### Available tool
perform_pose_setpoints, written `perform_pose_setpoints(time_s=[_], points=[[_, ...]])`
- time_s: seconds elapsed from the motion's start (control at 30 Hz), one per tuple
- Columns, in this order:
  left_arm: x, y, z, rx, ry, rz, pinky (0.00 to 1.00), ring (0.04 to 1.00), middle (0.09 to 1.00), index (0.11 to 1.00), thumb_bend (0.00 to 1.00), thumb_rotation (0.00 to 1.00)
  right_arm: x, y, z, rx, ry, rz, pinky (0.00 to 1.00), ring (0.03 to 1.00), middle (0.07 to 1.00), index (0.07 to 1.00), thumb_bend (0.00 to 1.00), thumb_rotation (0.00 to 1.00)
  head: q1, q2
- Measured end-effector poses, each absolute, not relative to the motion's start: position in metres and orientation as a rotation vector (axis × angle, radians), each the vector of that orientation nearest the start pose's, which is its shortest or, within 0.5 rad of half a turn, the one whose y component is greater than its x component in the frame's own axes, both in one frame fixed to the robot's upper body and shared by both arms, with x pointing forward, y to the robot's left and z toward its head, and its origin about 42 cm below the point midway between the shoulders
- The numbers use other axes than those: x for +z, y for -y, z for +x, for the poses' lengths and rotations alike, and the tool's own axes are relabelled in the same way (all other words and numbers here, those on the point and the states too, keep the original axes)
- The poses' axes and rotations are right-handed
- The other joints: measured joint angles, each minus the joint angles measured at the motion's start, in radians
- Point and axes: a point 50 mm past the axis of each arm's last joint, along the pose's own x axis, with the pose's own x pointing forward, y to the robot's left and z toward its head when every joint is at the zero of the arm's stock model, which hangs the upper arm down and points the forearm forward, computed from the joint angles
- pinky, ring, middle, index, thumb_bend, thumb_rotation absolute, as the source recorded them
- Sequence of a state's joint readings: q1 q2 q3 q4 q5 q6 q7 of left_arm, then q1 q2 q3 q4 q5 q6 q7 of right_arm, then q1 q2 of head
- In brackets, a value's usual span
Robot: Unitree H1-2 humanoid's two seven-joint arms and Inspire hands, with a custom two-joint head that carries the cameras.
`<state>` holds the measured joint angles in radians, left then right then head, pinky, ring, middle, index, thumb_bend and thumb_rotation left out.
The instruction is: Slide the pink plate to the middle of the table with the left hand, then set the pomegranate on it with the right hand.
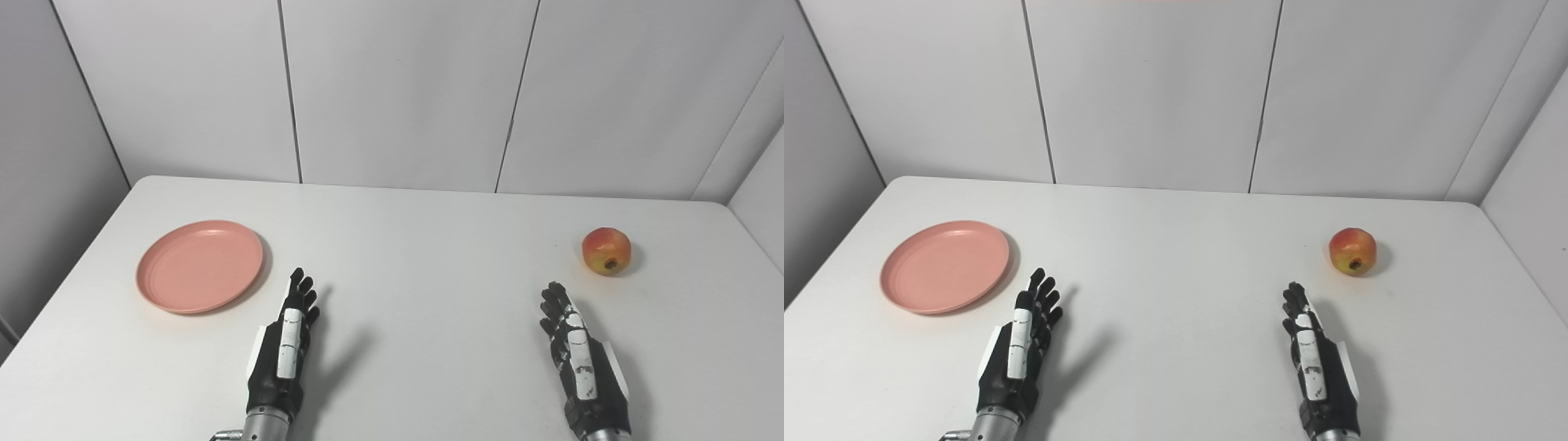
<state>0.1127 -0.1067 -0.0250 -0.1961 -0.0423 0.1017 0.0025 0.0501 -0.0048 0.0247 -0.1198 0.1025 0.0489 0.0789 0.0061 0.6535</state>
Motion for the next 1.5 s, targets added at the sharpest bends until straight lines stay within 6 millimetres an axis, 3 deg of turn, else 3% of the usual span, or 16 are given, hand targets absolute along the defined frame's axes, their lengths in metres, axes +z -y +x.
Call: perform_pose_setpoints(time_s=[1.03,1.5], points=[[0.115,-0.188,0.250,0.010,-0.010,-0.162,1.00,1.000,1.000,1.000,0.71,1.00,0.112,0.197,0.268,0.065,0.024,0.112,0.99,0.965,0.951,0.943,0.79,0.97,-0.057,0.002],[0.114,-0.190,0.251,0.009,-0.011,-0.159,1.00,1.000,1.000,1.000,0.70,1.00,0.111,0.195,0.268,0.059,0.023,0.109,1.00,0.968,0.954,0.946,0.79,0.97,-0.035,-0.015]])
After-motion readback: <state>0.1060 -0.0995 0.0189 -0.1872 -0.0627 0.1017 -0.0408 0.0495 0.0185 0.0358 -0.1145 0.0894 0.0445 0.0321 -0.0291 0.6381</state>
